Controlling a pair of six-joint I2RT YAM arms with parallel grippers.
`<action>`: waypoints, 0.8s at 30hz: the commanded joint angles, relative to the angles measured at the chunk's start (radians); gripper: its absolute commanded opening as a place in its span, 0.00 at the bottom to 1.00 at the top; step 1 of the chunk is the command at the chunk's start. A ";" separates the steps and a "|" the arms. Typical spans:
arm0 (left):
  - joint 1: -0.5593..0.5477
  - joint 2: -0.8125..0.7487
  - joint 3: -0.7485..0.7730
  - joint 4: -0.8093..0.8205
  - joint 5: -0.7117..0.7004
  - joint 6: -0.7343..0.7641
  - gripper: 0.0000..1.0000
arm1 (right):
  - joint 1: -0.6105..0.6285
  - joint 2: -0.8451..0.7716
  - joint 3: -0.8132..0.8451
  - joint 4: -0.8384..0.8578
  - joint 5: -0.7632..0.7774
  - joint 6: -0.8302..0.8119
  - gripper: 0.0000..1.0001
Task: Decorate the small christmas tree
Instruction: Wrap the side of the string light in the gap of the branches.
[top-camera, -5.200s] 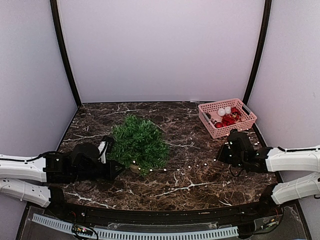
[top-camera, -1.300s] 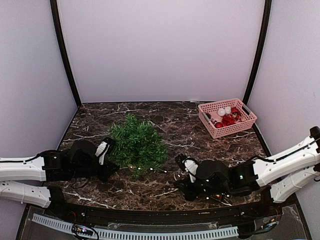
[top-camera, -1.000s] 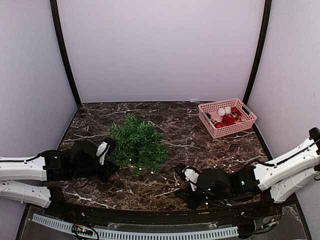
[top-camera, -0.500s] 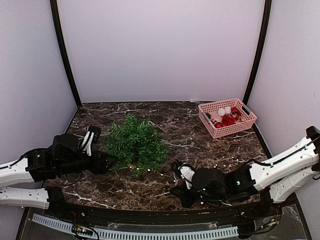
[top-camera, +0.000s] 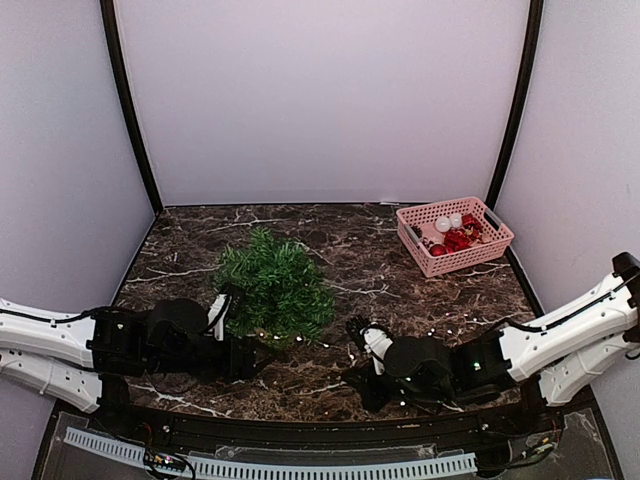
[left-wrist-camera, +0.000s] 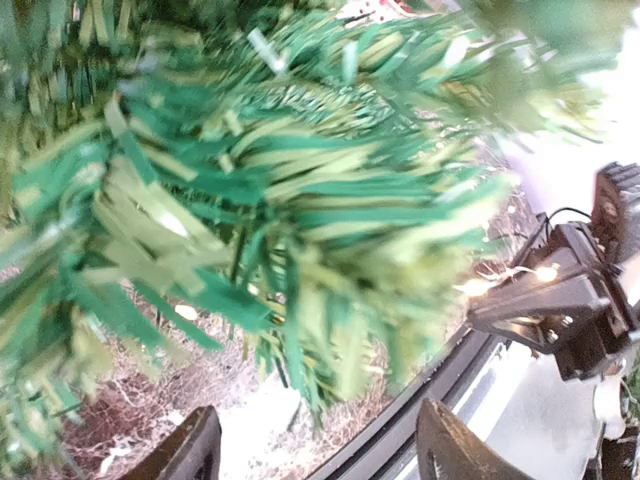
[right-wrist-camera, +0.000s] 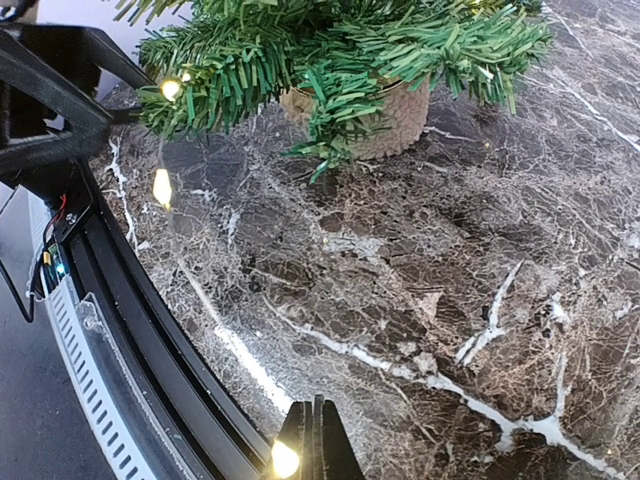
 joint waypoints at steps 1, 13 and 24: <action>-0.005 0.037 0.003 0.079 -0.025 -0.071 0.72 | 0.008 -0.026 0.017 0.044 0.028 0.007 0.00; -0.005 0.109 -0.007 0.089 -0.069 -0.097 0.59 | 0.020 -0.052 0.014 0.065 0.002 -0.024 0.00; -0.005 0.131 0.007 0.061 -0.065 -0.094 0.14 | 0.070 -0.058 0.036 0.063 -0.026 -0.078 0.00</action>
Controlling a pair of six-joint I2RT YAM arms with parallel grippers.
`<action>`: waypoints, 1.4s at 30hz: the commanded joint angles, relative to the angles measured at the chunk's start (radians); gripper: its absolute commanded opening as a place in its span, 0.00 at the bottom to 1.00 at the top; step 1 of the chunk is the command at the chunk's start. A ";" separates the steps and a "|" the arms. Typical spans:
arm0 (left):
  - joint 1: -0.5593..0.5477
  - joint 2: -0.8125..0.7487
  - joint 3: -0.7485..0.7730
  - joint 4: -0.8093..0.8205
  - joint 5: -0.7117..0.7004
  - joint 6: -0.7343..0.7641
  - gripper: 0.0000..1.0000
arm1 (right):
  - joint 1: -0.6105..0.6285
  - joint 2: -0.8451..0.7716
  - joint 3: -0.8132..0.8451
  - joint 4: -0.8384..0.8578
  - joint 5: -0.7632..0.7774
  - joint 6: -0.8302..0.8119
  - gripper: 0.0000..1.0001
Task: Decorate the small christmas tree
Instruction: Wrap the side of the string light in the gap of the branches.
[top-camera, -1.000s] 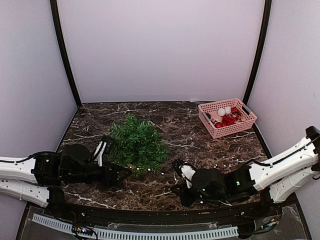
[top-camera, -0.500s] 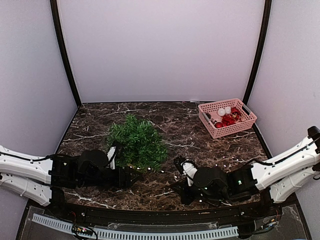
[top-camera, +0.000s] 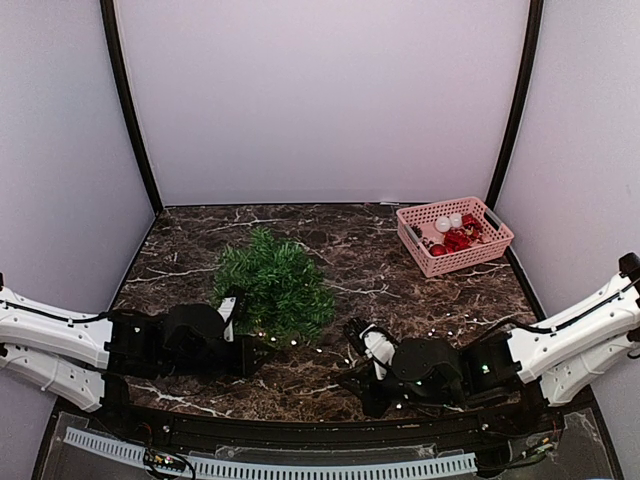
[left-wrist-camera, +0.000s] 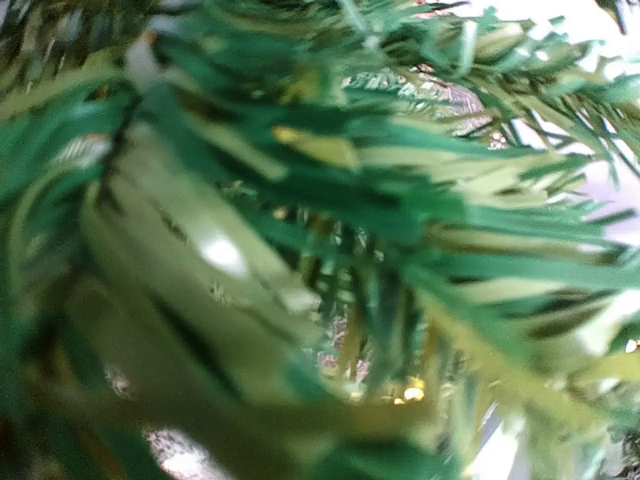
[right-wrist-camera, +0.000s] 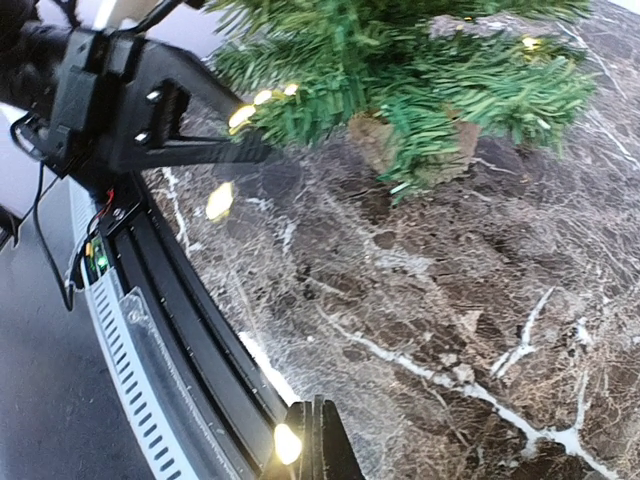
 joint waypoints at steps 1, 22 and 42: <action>-0.004 -0.001 0.010 -0.018 -0.011 0.006 0.10 | 0.037 -0.009 0.038 0.023 -0.021 -0.038 0.00; -0.004 -0.048 0.016 -0.104 -0.047 0.008 0.00 | 0.064 0.213 0.050 -0.077 0.020 0.103 0.00; 0.016 -0.120 0.008 -0.208 -0.076 0.033 0.00 | -0.048 0.105 -0.028 -0.248 0.085 0.194 0.00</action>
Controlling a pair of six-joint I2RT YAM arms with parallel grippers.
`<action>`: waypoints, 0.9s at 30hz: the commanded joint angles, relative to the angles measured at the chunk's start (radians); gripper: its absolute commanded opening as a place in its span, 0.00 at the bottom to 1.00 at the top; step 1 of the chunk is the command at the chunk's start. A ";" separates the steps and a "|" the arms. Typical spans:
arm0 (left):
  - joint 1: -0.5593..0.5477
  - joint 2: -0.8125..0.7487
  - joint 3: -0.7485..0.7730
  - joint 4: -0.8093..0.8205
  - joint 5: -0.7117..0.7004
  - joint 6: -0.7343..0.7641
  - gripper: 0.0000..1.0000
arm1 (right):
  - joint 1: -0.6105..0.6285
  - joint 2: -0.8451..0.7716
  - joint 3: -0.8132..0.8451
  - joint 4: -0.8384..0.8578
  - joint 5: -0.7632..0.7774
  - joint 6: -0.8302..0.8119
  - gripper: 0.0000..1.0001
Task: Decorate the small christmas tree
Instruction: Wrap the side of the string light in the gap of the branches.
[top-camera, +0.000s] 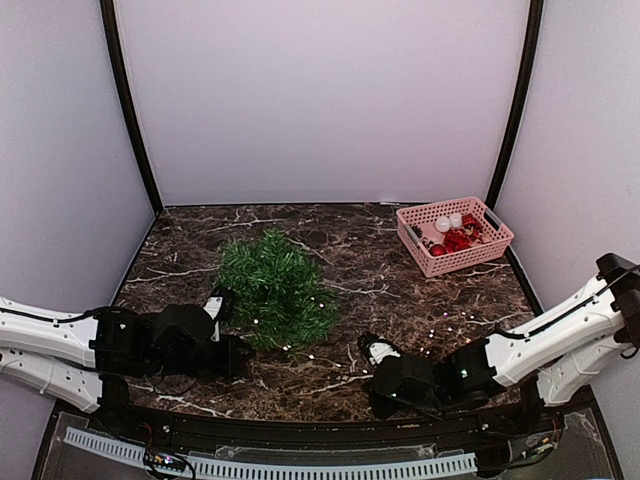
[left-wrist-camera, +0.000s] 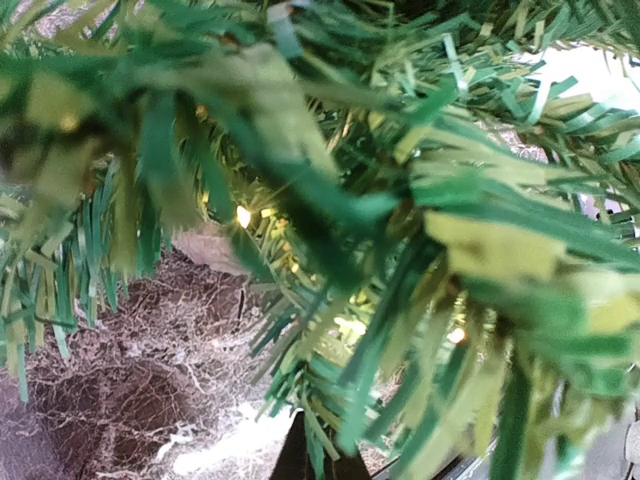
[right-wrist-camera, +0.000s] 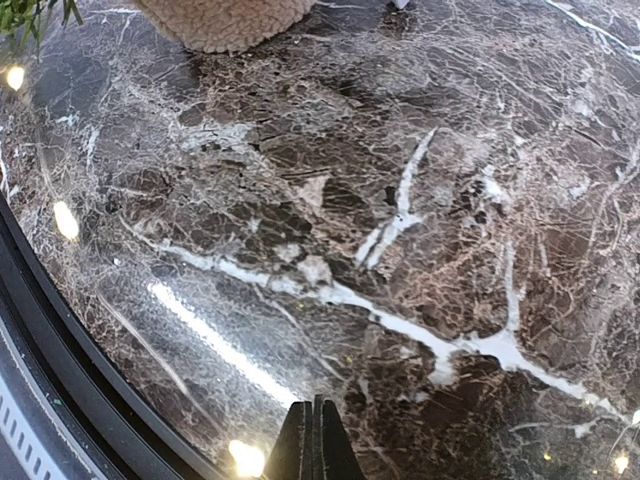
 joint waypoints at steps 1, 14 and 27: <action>0.010 -0.024 0.007 -0.026 -0.017 0.023 0.00 | -0.004 -0.037 -0.017 -0.030 0.013 0.009 0.00; 0.021 -0.007 0.007 -0.019 0.009 0.045 0.00 | 0.123 -0.124 0.092 0.007 -0.081 -0.185 0.00; 0.030 -0.025 -0.014 -0.019 0.018 0.048 0.00 | 0.121 -0.202 0.164 0.031 -0.078 -0.235 0.00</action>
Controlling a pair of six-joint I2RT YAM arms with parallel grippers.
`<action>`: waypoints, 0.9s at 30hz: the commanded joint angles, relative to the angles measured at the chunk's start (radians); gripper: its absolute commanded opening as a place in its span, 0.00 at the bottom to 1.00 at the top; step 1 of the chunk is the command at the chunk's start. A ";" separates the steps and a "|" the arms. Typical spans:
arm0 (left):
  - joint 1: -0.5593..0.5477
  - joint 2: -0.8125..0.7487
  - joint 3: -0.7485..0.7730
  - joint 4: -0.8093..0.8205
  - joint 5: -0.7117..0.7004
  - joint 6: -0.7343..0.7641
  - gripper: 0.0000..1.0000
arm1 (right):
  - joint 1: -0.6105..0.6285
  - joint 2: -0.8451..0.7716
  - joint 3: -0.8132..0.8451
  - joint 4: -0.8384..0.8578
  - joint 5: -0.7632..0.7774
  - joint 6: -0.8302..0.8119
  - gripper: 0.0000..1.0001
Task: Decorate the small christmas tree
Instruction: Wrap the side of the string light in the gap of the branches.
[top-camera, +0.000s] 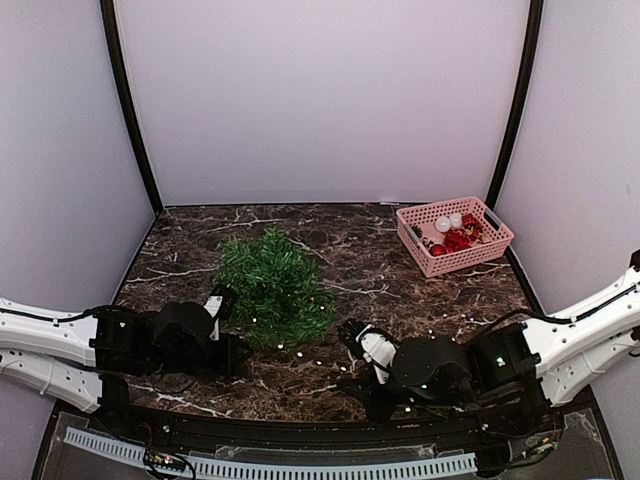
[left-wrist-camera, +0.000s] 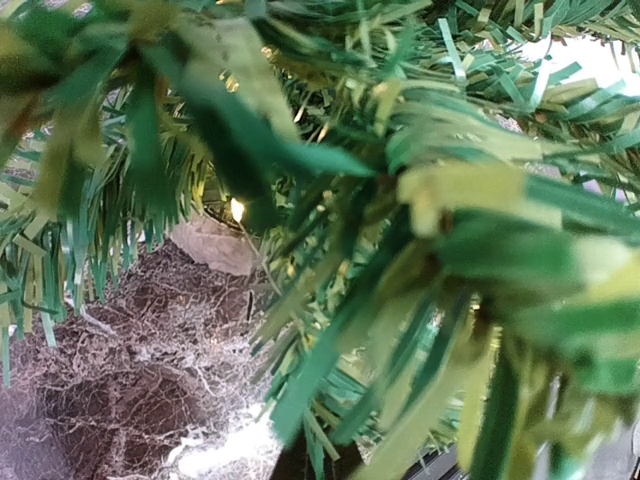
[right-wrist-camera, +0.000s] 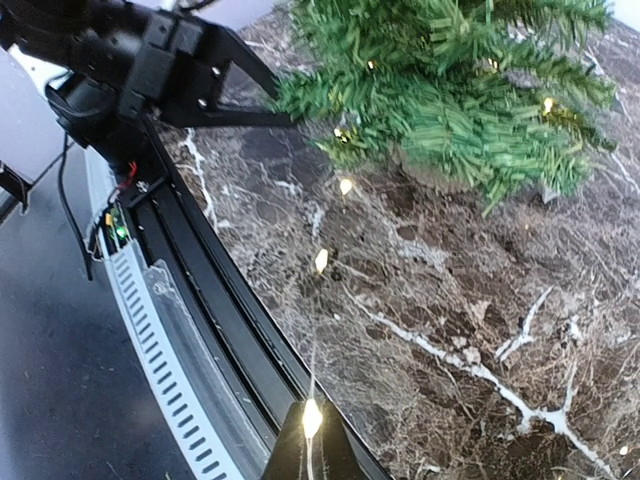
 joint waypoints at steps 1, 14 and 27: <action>0.008 -0.021 -0.014 -0.007 0.004 0.017 0.00 | 0.005 -0.019 0.017 0.070 -0.068 -0.042 0.00; 0.029 -0.030 -0.018 0.013 0.011 0.016 0.00 | 0.041 0.224 -0.035 0.064 -0.332 0.030 0.00; 0.046 -0.047 -0.025 -0.008 0.005 0.003 0.00 | 0.045 0.209 -0.099 0.050 -0.371 0.067 0.00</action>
